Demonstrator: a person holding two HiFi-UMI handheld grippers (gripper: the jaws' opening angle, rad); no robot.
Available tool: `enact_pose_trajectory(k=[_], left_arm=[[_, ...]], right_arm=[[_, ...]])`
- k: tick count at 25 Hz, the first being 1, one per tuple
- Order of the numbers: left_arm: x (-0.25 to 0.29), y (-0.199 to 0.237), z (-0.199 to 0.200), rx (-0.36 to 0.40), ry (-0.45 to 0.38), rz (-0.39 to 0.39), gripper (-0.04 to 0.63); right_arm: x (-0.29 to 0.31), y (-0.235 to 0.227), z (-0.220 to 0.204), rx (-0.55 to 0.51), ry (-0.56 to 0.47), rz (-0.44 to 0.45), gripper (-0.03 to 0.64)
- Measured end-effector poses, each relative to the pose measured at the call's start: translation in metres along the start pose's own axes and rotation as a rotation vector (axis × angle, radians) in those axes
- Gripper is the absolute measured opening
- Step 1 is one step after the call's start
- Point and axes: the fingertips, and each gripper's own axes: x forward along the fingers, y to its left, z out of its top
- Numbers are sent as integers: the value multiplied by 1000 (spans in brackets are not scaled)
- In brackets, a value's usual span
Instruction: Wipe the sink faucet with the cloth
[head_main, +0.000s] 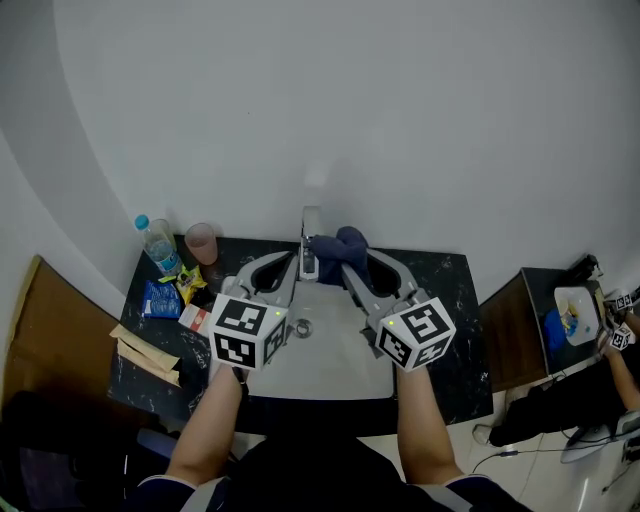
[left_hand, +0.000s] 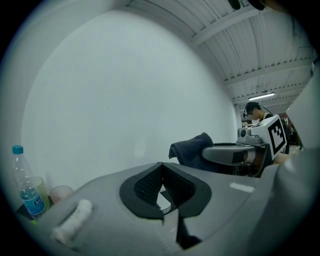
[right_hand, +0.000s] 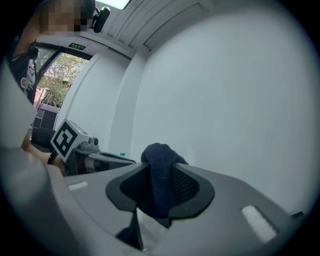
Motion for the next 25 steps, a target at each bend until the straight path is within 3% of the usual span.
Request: enact_pose_trajectory(k=[25], left_arm=[[8,-7,-5,13,25,-6,2]], right_arm=[[-4,-10,-13,18,10,-37,121]])
